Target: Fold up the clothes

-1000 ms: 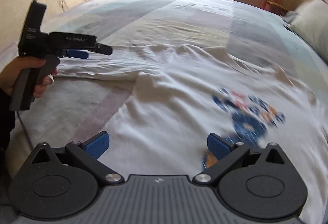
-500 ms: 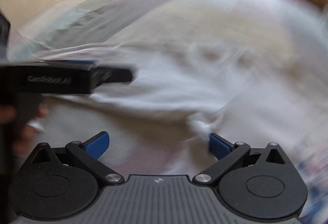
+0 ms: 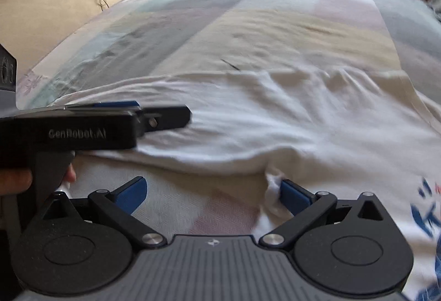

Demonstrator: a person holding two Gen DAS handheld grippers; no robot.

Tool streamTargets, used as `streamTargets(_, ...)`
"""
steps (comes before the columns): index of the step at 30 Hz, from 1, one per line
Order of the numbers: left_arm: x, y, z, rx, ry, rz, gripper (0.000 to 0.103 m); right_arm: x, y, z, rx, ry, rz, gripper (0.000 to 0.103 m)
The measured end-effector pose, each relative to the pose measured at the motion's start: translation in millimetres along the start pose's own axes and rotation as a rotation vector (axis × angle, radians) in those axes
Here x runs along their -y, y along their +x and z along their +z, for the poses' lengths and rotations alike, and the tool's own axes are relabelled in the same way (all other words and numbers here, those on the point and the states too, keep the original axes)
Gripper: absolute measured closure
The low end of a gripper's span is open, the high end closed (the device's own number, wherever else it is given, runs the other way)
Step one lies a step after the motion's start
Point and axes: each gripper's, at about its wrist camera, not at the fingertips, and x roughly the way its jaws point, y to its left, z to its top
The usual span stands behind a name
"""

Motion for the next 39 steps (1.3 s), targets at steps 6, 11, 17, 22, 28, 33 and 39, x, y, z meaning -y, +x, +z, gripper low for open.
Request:
streamTargets(6,0,-3,1,0.005,-0.008,-0.003,0.006,5,-14,-1,0.014,0.017,-0.003,0.0)
streamTargets(11,0,-7,4,0.01,-0.008,-0.002,0.006,4,-3,-4,-0.033,0.02,-0.006,0.0)
streamTargets(17,1,-17,9,0.005,0.04,0.056,0.006,-13,-16,-1,0.006,-0.033,-0.043,0.0)
streamTargets(22,-13,-31,13,0.011,0.072,0.184,0.005,-27,-17,11,0.108,-0.069,-0.012,0.0)
streamTargets(28,-48,-42,17,0.003,-0.005,0.268,0.006,-47,26,15,-0.026,-0.128,0.021,0.0)
streamTargets(33,-66,-48,17,0.008,-0.065,0.294,0.005,-59,13,24,-0.064,-0.143,0.11,0.0)
streamTargets(39,-66,-54,20,0.026,-0.058,0.262,0.005,-79,38,39,-0.042,-0.12,0.14,0.0)
